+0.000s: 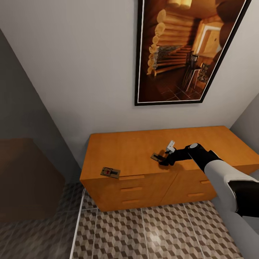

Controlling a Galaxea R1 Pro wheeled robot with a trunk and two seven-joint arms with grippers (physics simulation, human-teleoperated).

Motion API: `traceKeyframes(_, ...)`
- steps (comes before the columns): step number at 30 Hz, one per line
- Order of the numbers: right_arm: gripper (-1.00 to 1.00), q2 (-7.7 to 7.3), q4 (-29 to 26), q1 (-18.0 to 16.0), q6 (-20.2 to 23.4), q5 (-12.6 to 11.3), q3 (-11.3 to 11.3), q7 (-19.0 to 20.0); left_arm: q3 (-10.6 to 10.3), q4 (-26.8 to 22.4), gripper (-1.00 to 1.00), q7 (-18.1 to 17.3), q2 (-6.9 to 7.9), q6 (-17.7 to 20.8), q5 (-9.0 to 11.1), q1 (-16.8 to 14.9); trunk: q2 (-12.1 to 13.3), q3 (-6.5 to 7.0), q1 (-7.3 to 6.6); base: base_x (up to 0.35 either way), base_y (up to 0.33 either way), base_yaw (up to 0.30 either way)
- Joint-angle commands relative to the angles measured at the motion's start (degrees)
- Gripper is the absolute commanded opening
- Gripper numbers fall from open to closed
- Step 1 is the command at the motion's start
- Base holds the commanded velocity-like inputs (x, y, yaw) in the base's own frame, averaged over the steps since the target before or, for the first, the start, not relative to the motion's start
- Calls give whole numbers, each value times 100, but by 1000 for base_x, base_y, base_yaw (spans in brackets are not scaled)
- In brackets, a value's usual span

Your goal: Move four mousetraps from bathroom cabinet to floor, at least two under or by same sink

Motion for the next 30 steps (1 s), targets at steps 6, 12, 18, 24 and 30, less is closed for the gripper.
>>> traceKeyframes(6,100,-1,-11,2,39,-31,45,-75,-47,18,100,1,-4,-31,39,-6,-10,-10,3,0,0,0)
traceKeyframes(12,100,0,-11,3,40,-31,44,-101,-48,17,100,1,-4,-31,40,-6,-10,-10,3,0,0,0)
traceKeyframes(18,100,2,-11,7,40,-31,43,-111,-48,18,100,1,-4,-31,40,-6,-10,-10,3,0,0,0)
traceKeyframes(24,100,3,-11,8,40,-31,42,-112,-48,16,100,1,-4,-31,39,-6,-10,-10,3,0,0,0)
traceKeyframes(30,100,3,-10,10,39,-31,45,-113,-48,18,100,1,-4,-31,38,-6,-10,-10,3,0,0,0)
